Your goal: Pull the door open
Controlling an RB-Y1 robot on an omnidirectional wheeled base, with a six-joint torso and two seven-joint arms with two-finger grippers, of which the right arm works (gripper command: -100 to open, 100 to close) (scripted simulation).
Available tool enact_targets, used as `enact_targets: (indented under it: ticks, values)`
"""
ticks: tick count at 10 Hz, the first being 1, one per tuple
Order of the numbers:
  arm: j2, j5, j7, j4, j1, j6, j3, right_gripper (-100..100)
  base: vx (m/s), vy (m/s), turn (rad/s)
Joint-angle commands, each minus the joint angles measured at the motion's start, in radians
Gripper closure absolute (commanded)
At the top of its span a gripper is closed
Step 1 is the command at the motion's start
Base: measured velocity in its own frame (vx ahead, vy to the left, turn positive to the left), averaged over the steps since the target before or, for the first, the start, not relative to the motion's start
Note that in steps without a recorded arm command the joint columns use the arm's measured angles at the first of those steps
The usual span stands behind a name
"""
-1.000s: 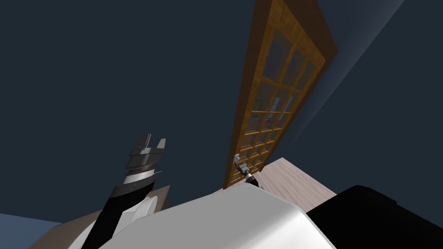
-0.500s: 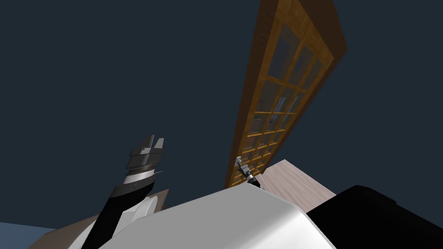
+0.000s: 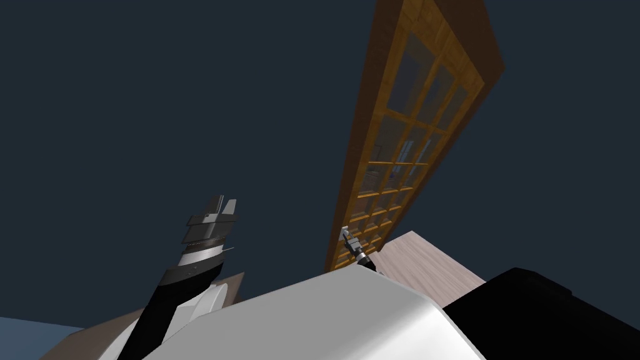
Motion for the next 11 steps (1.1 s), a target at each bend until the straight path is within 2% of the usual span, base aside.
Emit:
enact_targets:
  ticks: [1, 11]
  values:
    - [0.0, -0.008, -0.034, 0.001, -0.002, 0.002, 0.002, 100, -0.032, -0.022, 0.054]
    - [-0.002, -0.073, -0.27, -0.003, -0.004, 0.016, 0.021, 100, -0.031, -0.016, 0.055]
